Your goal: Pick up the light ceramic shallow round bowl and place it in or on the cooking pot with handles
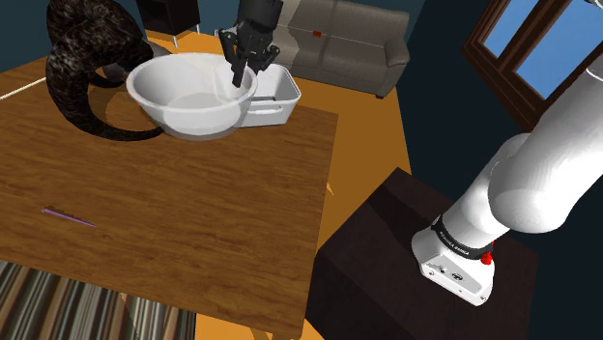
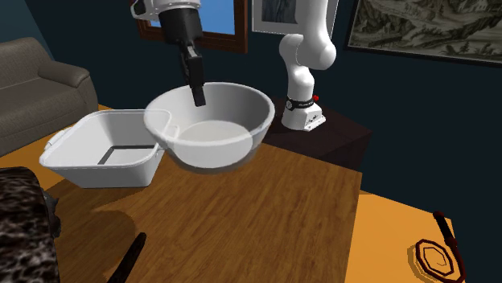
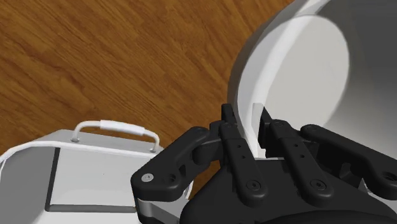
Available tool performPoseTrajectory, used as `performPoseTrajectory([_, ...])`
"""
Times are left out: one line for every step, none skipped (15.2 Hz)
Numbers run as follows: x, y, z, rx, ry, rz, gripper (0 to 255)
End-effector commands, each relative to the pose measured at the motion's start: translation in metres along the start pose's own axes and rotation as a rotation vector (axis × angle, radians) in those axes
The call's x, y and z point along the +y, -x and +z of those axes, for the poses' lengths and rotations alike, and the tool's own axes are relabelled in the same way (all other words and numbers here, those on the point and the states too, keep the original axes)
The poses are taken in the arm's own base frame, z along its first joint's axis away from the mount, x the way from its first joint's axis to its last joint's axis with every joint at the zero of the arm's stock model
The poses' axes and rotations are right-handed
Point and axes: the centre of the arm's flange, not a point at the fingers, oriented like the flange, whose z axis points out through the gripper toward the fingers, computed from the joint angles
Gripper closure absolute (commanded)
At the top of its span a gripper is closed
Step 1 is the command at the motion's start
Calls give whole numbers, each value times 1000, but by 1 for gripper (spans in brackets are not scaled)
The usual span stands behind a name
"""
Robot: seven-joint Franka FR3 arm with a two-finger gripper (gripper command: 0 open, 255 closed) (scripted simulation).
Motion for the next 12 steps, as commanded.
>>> performPoseTrajectory([19,-19,-9,1,-1,-2,255])
performPoseTrajectory([28,-27,-14,1,-1,-2,255])
performPoseTrajectory([38,-35,-18,1,-1,-2,255])
performPoseTrajectory([47,-43,-22,1,-1,-2,255])
performPoseTrajectory([57,-51,-26,1,-1,-2,255])
performPoseTrajectory([66,-60,-30,1,-1,-2,255])
performPoseTrajectory([76,-68,-34,1,-1,-2,255])
performPoseTrajectory([86,-76,-38,1,-1,-2,255])
performPoseTrajectory([95,-84,-42,1,-1,-2,255])
performPoseTrajectory([105,-92,-46,1,-1,-2,255])
performPoseTrajectory([114,-101,-50,1,-1,-2,255])
performPoseTrajectory([124,-109,-54,1,-1,-2,255])
